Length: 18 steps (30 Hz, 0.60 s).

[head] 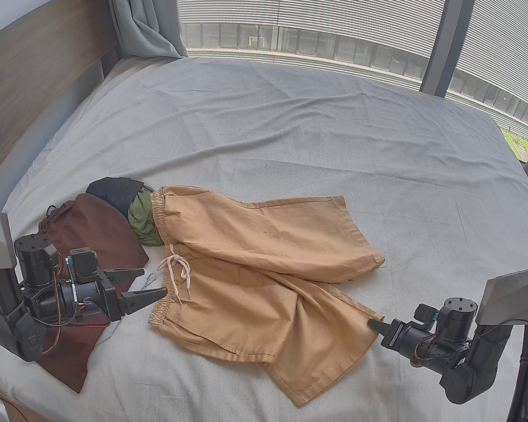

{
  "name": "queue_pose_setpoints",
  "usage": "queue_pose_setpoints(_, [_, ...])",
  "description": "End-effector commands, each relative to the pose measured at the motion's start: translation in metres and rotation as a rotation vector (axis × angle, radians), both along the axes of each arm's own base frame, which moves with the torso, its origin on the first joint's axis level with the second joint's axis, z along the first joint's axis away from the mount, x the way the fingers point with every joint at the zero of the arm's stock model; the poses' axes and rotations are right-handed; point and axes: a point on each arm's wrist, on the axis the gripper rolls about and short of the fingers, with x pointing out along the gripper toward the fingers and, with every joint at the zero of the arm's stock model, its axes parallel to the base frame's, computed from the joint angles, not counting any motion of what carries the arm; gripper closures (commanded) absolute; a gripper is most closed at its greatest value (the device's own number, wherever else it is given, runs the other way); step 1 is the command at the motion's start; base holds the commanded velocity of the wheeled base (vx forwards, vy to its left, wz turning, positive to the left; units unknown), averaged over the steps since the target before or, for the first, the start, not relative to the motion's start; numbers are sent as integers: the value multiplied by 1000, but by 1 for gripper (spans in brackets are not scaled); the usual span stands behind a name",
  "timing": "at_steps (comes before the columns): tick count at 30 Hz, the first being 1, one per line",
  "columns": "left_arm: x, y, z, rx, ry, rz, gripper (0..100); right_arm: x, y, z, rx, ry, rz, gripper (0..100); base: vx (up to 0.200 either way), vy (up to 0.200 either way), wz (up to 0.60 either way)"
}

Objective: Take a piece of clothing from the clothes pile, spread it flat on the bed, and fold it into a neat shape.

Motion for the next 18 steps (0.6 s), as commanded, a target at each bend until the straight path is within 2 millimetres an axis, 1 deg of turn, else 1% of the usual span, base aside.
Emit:
queue_pose_setpoints(1, [0,-1,0,-1,-1,-3,0,16,-15,3,6,-48,-55,100,0,0,0])
queue_pose_setpoints(2, [0,0,0,-1,1,-1,0,17,-17,3,6,-53,-60,100,0,0,0])
queue_pose_setpoints(4, [0,-1,0,-2,2,-4,0,29,-23,1,8,-79,-84,100,0,0,0])
queue_pose_setpoints(7, [0,0,0,-2,1,-2,0,39,-25,0,12,-104,-98,100,0,0,0])
queue_pose_setpoints(18, [1,1,1,-4,-4,1,0,67,-20,-5,17,-174,-130,100,0,0,0])
